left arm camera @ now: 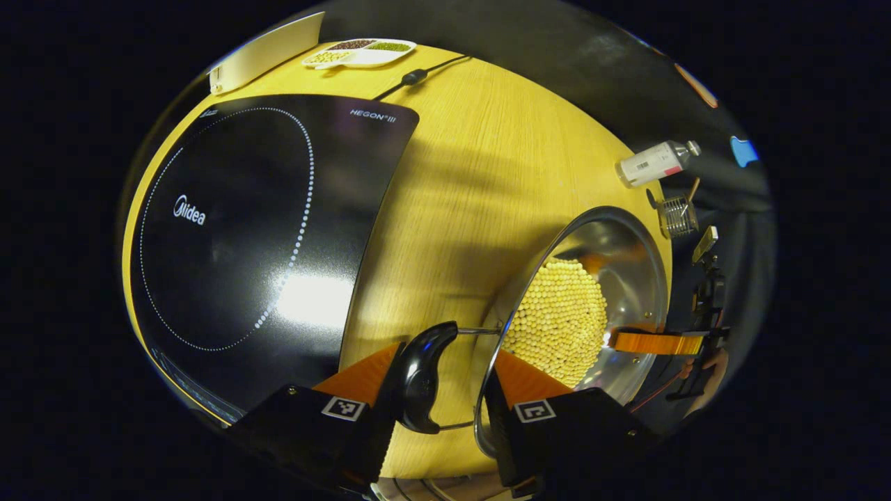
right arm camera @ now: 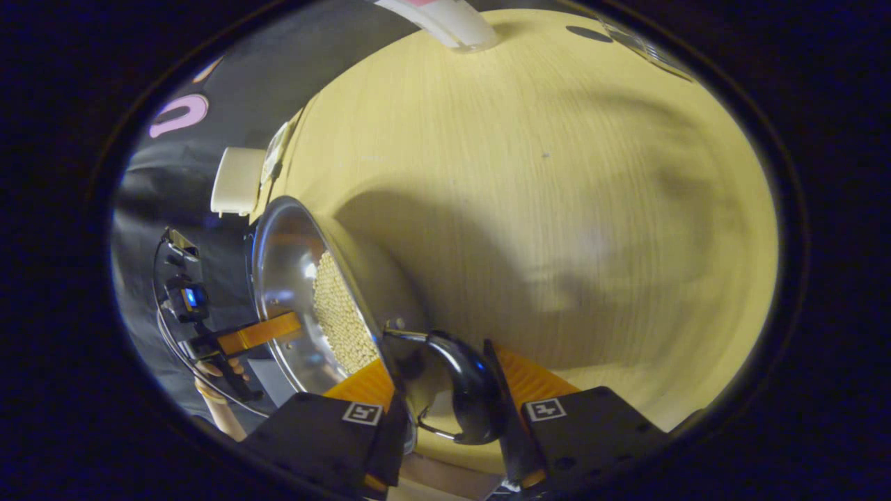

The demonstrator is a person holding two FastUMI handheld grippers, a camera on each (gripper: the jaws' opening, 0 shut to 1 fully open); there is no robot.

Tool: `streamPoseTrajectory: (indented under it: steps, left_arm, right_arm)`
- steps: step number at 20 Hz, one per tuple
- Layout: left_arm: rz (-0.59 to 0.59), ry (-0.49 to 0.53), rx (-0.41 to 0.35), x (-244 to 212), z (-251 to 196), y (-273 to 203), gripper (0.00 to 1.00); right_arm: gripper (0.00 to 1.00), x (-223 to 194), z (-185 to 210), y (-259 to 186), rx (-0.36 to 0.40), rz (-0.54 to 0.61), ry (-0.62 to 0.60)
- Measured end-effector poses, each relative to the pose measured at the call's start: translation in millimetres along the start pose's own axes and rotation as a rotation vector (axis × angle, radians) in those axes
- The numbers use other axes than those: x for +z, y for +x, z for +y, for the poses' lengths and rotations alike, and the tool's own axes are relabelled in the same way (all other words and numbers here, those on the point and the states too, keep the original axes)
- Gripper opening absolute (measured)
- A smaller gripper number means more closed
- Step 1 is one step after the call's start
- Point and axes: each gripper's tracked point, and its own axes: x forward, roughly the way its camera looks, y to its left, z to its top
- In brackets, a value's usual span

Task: First push the handle of the pot to place it horizontally, then grasp the pot with both hands and set it on the induction cooktop.

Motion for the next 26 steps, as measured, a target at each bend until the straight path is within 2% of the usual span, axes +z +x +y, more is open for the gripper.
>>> streamPoseTrajectory:
  steps: [1,2,7,8,14,15,17,18,21,22,24,25,26]
  left_arm:
    - [0.006,-0.009,0.004,0.2,0.4,2.0,0.68]
    - [0.008,-0.015,0.003,-0.5,-0.4,-1.3,0.64]
    - [-0.002,-0.002,0.01,1.4,0.0,3.4,0.64]
    - [-0.004,0.004,0.012,1.7,-0.4,1.7,0.61]
    - [-0.026,0.023,-0.001,0.4,-5.4,-0.3,0.58]
    - [-0.027,0.022,0.0,-1.0,-5.9,-1.8,0.63]
    - [-0.031,0.024,-0.001,-6.3,-8.1,-7.5,0.6]
    - [-0.032,0.025,-0.002,-8.5,-9.5,-10.0,0.63]
    - [-0.039,0.029,-0.012,-14.1,-13.1,-16.5,0.6]
    - [-0.042,0.031,-0.014,-16.4,-13.7,-19.5,0.63]
    - [-0.046,0.036,-0.017,-21.9,-14.0,-26.2,0.63]
    - [-0.048,0.037,-0.017,-24.6,-14.0,-28.4,0.63]
    - [-0.05,0.042,-0.016,-27.9,-14.2,-32.6,0.6]
  right_arm:
    - [0.51,-0.2,-1.5,1.8,-0.005,0.003,-0.005]
    - [0.5,-0.1,-1.9,-0.7,0.0,0.004,-0.005]
    - [0.52,-1.9,-2.0,-0.9,0.005,0.006,-0.02]
    - [0.49,-2.5,-1.4,0.5,0.005,0.006,-0.021]
    - [0.49,-5.2,-2.5,-8.4,0.006,-0.006,-0.024]
    - [0.48,-5.5,-1.9,-10.3,0.008,-0.008,-0.025]
    - [0.49,-7.3,-1.7,-14.0,0.01,-0.017,-0.03]
    - [0.54,-9.4,-2.0,-16.2,0.009,-0.021,-0.034]
    - [0.5,-15.0,-1.0,-24.9,0.007,-0.039,-0.05]
    - [0.55,-18.1,-0.5,-27.4,0.007,-0.044,-0.055]
    - [0.55,-24.2,1.1,-33.2,0.009,-0.055,-0.061]
    - [0.55,-27.7,1.6,-35.9,0.01,-0.059,-0.062]
    - [0.5,-32.7,2.5,-39.1,0.012,-0.062,-0.06]
